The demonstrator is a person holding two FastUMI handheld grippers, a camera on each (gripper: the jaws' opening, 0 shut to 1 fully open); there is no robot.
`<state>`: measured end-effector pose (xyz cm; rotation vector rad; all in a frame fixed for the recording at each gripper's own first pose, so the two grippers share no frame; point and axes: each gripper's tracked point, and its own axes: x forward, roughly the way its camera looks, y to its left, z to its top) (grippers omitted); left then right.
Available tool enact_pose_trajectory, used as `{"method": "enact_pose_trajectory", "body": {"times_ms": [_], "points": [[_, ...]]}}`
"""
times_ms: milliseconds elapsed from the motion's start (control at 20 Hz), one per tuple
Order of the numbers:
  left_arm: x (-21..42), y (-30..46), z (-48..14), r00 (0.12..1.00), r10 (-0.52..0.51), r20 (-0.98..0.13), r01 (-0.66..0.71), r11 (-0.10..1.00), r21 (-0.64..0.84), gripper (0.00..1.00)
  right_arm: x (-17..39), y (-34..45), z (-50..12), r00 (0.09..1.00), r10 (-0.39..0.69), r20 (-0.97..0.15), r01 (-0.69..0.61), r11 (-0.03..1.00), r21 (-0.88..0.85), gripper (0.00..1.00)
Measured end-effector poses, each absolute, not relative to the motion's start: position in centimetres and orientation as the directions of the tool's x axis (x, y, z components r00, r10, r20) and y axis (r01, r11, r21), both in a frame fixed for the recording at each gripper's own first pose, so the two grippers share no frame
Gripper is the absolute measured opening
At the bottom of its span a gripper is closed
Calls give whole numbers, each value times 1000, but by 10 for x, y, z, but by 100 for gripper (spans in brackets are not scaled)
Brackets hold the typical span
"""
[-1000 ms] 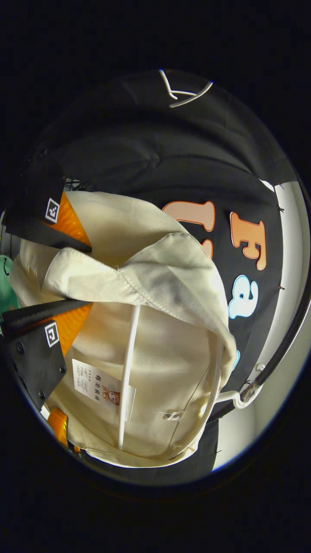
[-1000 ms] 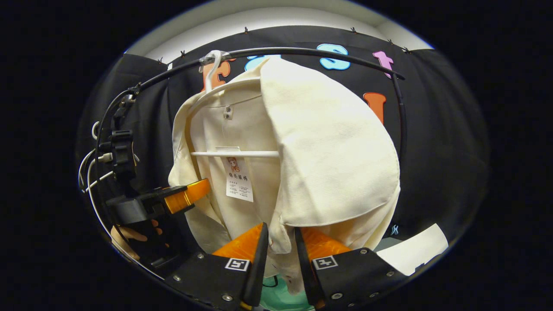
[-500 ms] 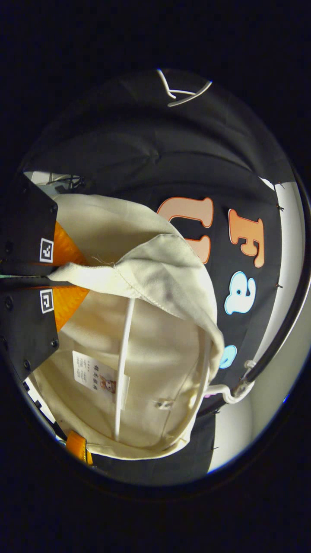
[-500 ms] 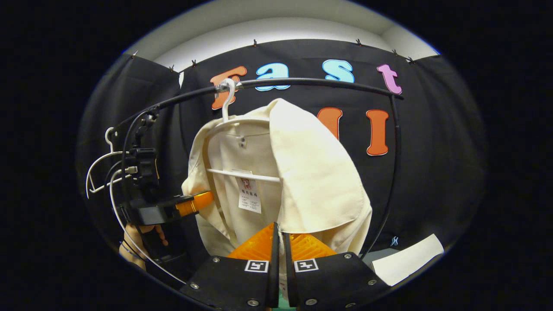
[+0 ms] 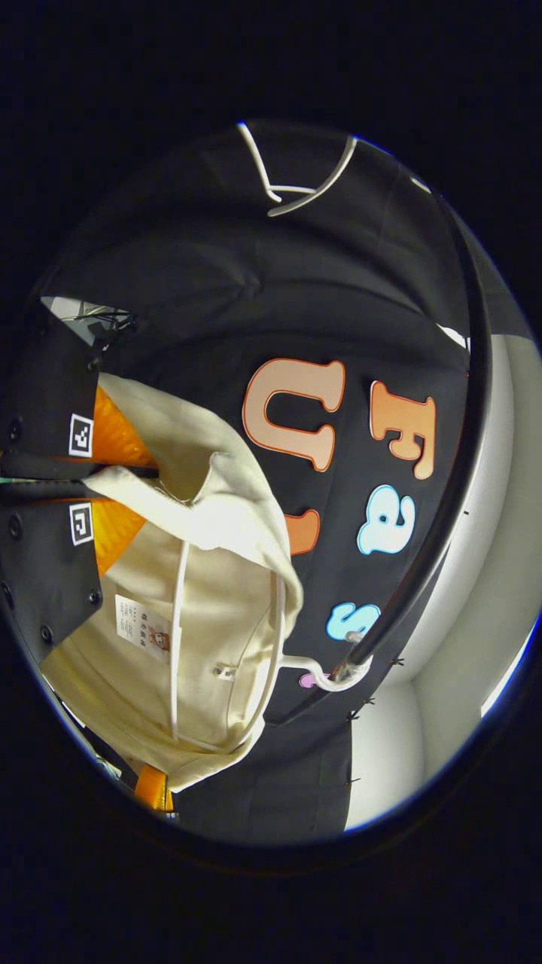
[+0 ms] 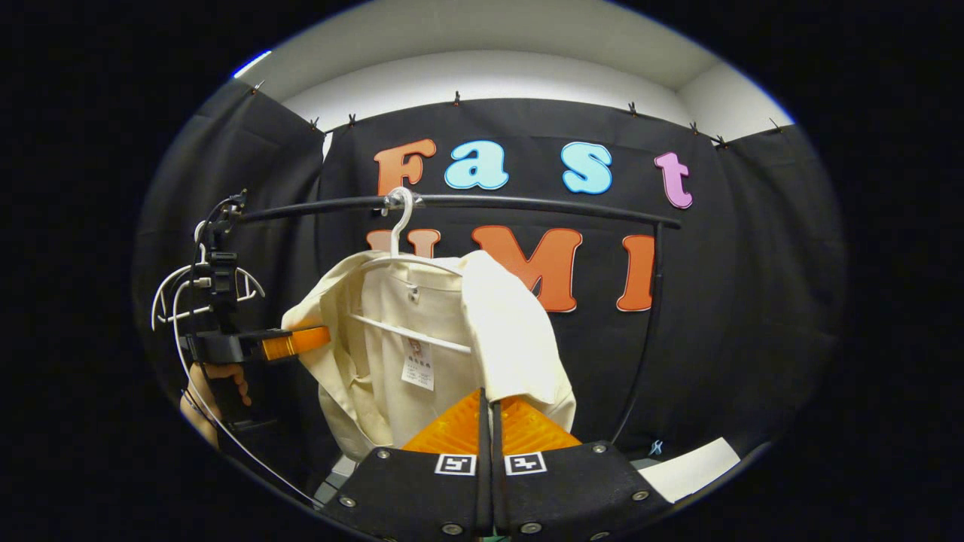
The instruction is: Grasp the clothes on the hanger with both hands and then place them into the laundry hamper below.
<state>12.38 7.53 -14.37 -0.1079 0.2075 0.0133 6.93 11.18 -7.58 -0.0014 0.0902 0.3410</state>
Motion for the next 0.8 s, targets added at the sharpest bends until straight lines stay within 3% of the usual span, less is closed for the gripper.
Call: {"method": "enact_pose_trajectory", "body": {"times_ms": [200,350,800], "points": [[119,92,-119,985,51,-163,-72,990,-125,7,75,84,-45,959,282,-31,-282,959,2,0],[120,95,-112,987,34,-160,-60,985,-164,7,81,61,-26,972,234,4,-234,972,-28,0],[126,128,-83,986,101,-130,-108,993,-47,6,109,22,-20,982,191,-9,-191,981,-30,0]]}}
